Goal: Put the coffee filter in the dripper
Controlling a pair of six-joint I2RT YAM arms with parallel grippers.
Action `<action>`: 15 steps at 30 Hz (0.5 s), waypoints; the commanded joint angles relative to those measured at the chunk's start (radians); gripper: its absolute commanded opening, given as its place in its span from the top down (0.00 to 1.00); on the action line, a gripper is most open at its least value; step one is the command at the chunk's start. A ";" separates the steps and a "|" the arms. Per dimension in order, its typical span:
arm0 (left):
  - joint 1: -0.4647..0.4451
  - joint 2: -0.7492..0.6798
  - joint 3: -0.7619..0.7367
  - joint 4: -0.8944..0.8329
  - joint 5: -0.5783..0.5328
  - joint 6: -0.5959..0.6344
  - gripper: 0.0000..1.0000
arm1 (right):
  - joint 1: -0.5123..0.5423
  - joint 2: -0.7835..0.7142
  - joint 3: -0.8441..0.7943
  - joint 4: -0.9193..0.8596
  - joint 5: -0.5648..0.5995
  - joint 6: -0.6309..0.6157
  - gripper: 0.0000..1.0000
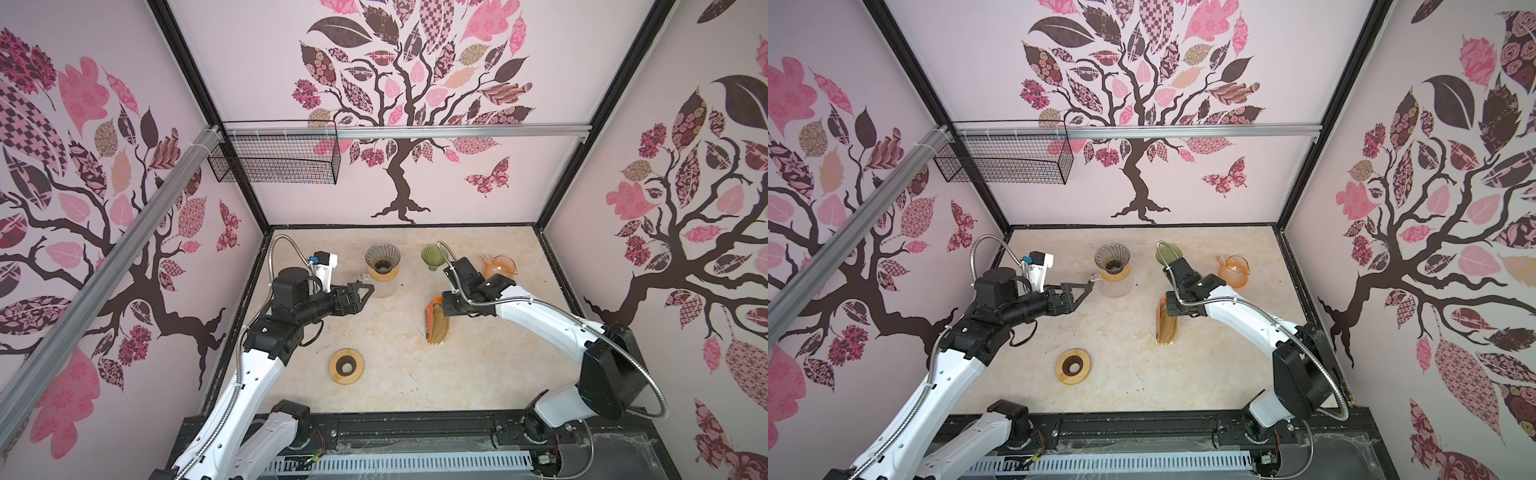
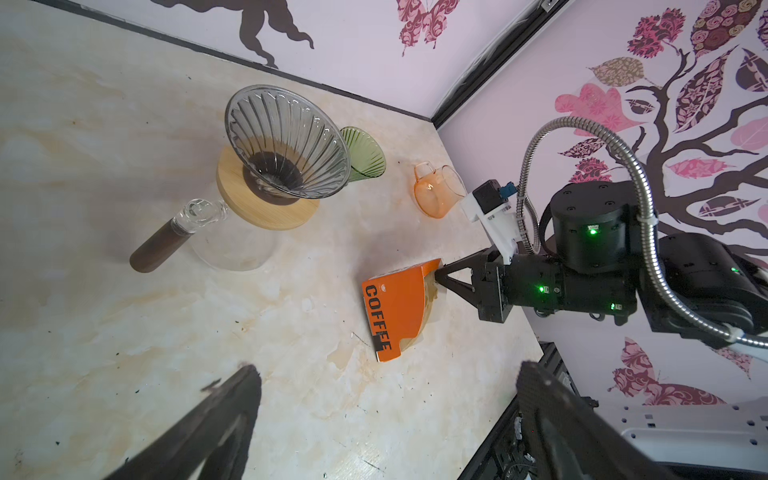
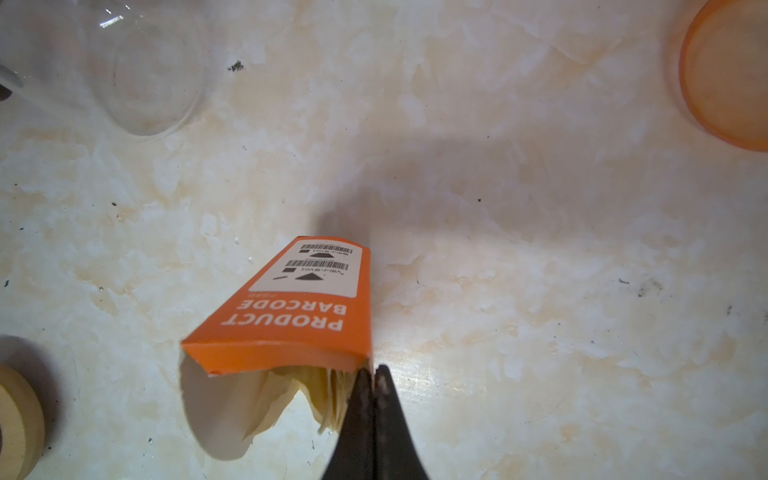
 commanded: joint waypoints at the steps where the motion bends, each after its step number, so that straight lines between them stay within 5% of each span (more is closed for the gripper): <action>1: 0.000 -0.015 -0.023 0.032 0.015 0.002 0.02 | 0.005 0.049 0.068 -0.048 0.042 -0.027 0.96; 11: -0.001 -0.021 -0.022 0.036 0.016 -0.002 0.02 | 0.005 0.086 0.108 -0.065 0.040 -0.042 0.77; 15: -0.001 -0.018 -0.026 0.036 0.015 -0.003 0.02 | 0.005 0.062 0.119 -0.069 0.035 -0.044 0.76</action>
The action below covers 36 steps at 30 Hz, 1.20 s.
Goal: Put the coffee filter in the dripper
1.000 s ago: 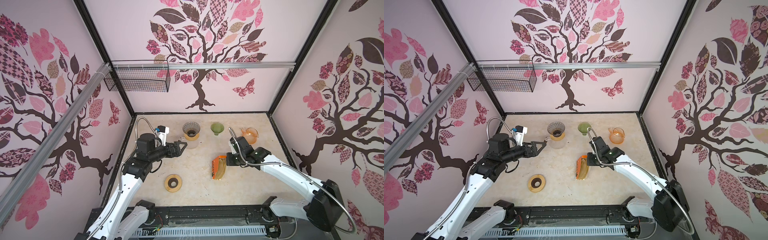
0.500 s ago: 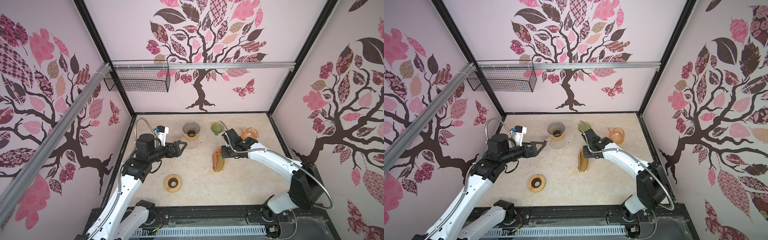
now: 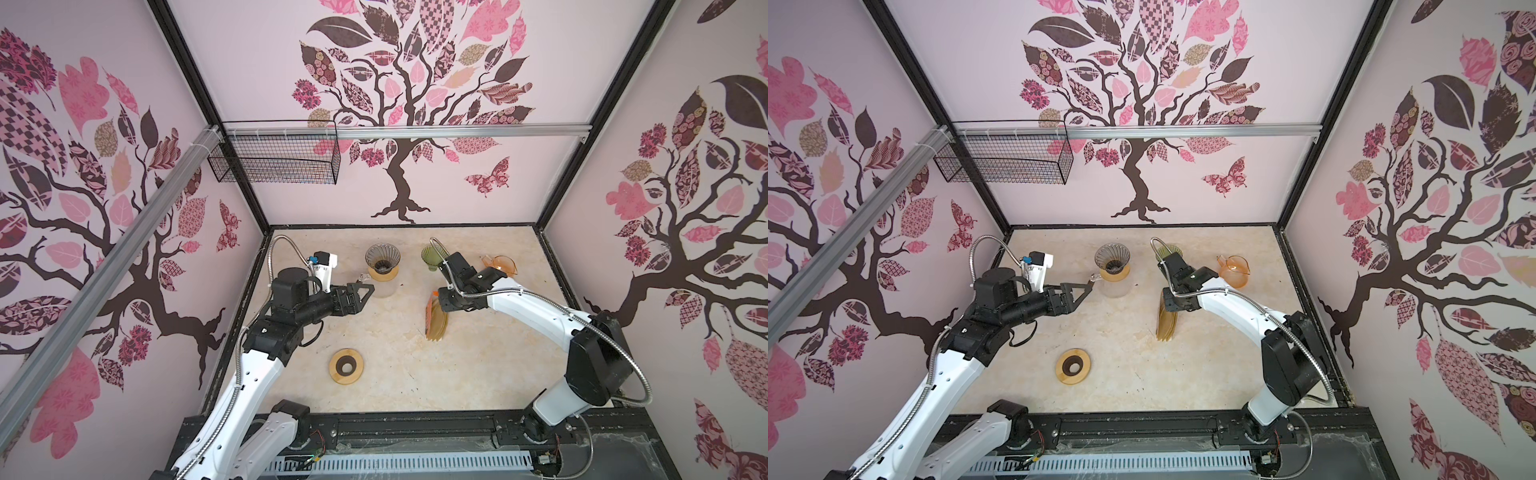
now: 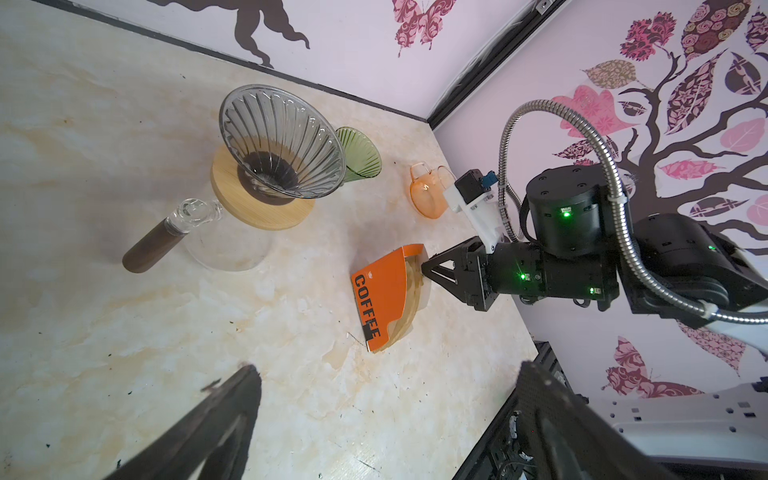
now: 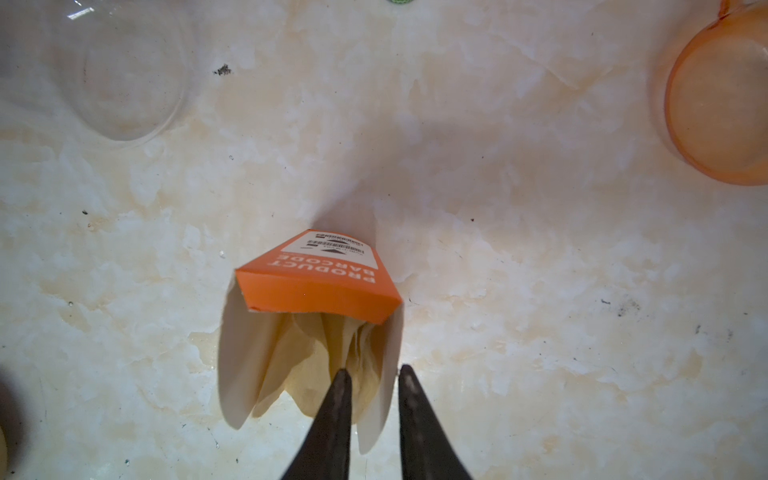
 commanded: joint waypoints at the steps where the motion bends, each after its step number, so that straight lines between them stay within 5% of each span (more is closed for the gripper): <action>1: -0.001 -0.012 -0.026 0.033 0.007 0.005 0.02 | 0.004 -0.019 0.048 -0.024 0.009 -0.012 0.76; 12: -0.001 -0.005 -0.026 0.033 0.005 0.002 0.02 | 0.004 -0.137 0.025 -0.011 -0.080 -0.046 0.77; 36: 0.001 0.005 -0.028 0.034 -0.001 0.000 0.02 | 0.009 0.024 0.026 0.006 -0.148 -0.089 0.83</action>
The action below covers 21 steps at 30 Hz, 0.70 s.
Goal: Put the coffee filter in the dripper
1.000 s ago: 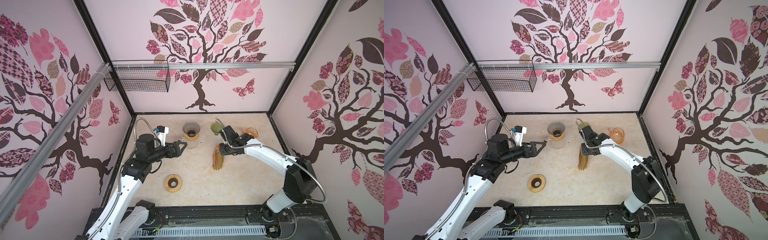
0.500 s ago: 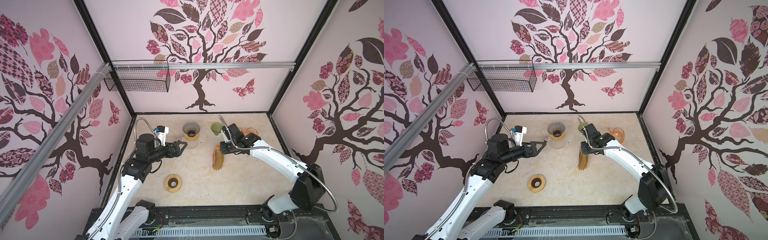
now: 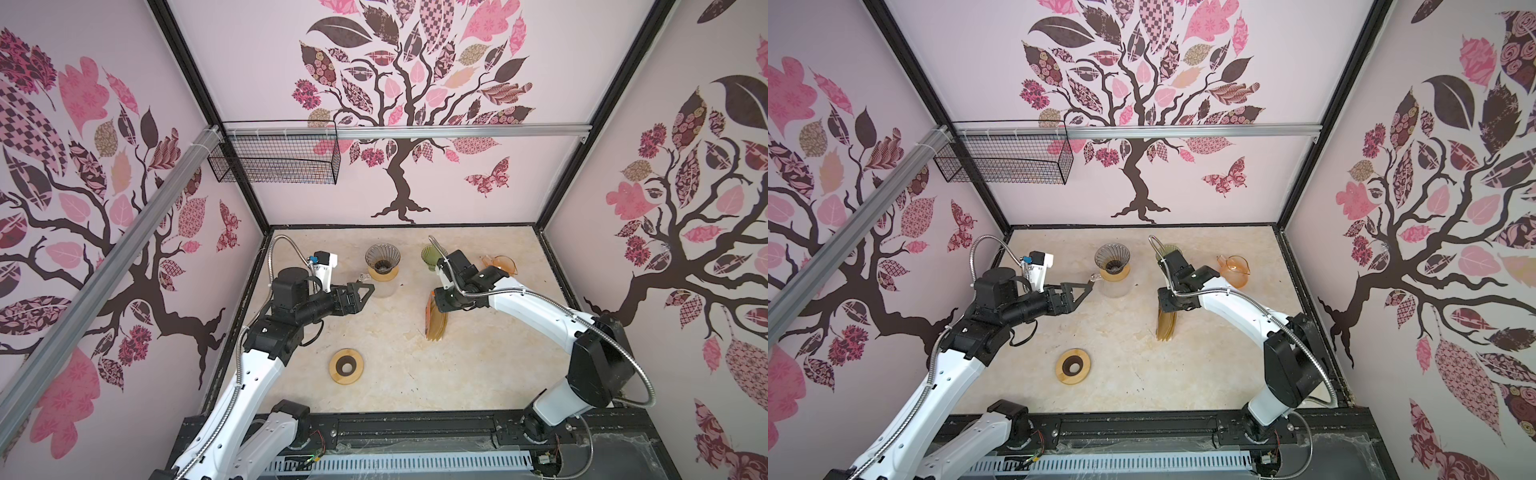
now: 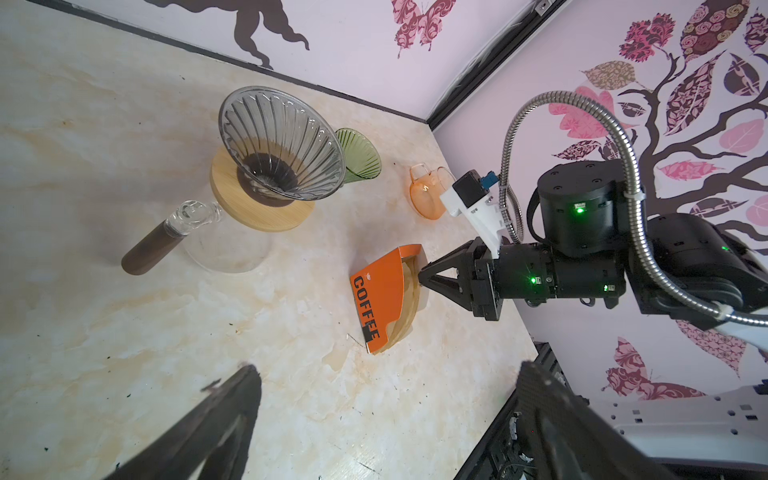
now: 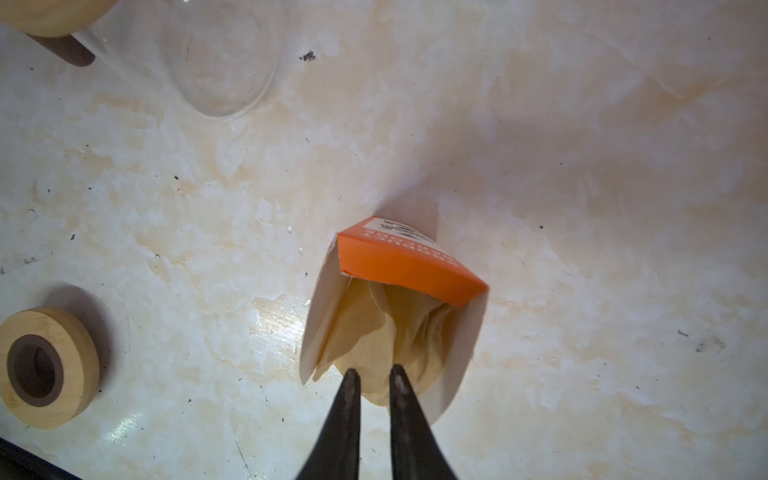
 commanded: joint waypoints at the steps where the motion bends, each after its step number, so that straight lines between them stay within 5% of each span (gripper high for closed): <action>1: 0.001 0.001 -0.026 0.025 -0.002 0.001 0.02 | 0.008 0.032 0.021 -0.015 0.004 -0.028 0.83; 21: 0.000 0.001 -0.026 0.024 -0.007 -0.001 0.02 | 0.008 0.093 0.043 -0.022 0.025 -0.047 0.78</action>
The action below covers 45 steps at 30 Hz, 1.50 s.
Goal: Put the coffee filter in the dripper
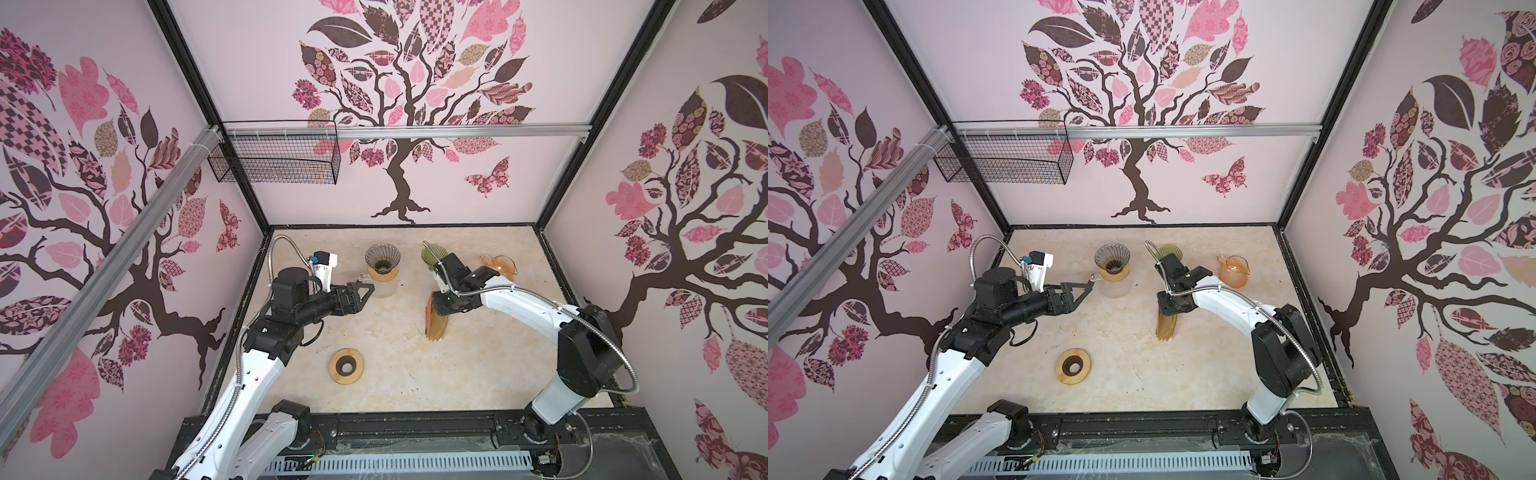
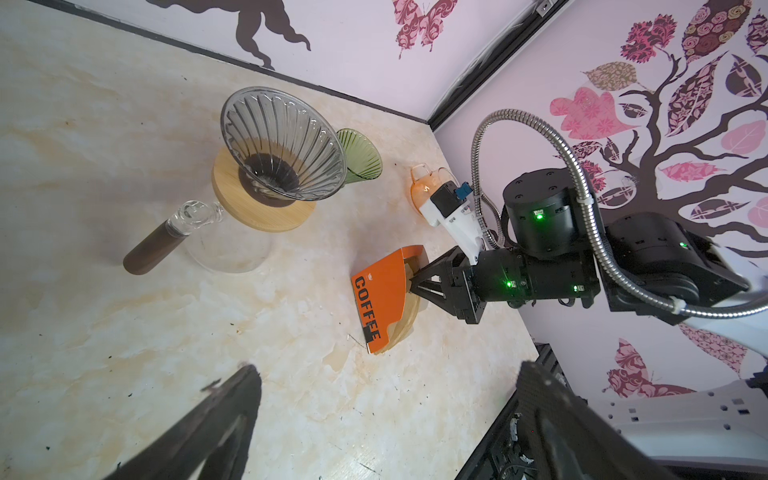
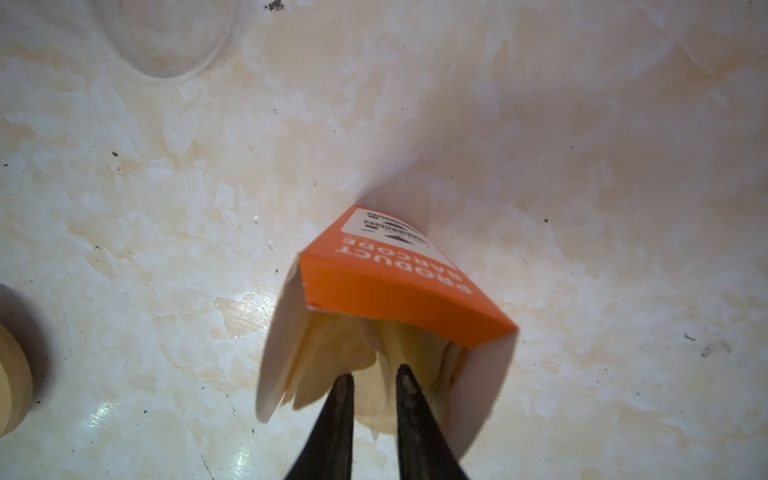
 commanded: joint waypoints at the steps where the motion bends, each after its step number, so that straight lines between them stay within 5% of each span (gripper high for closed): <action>1: 0.000 0.001 -0.025 0.025 -0.004 0.003 0.02 | 0.009 0.027 0.041 -0.011 -0.003 -0.020 0.78; 25: 0.002 -0.001 -0.026 0.025 -0.004 0.000 0.02 | 0.018 -0.006 0.028 -0.003 -0.029 0.003 0.96; 45: 0.004 -0.002 -0.027 0.027 -0.004 -0.002 0.02 | 0.016 -0.105 0.005 -0.014 -0.012 0.029 0.98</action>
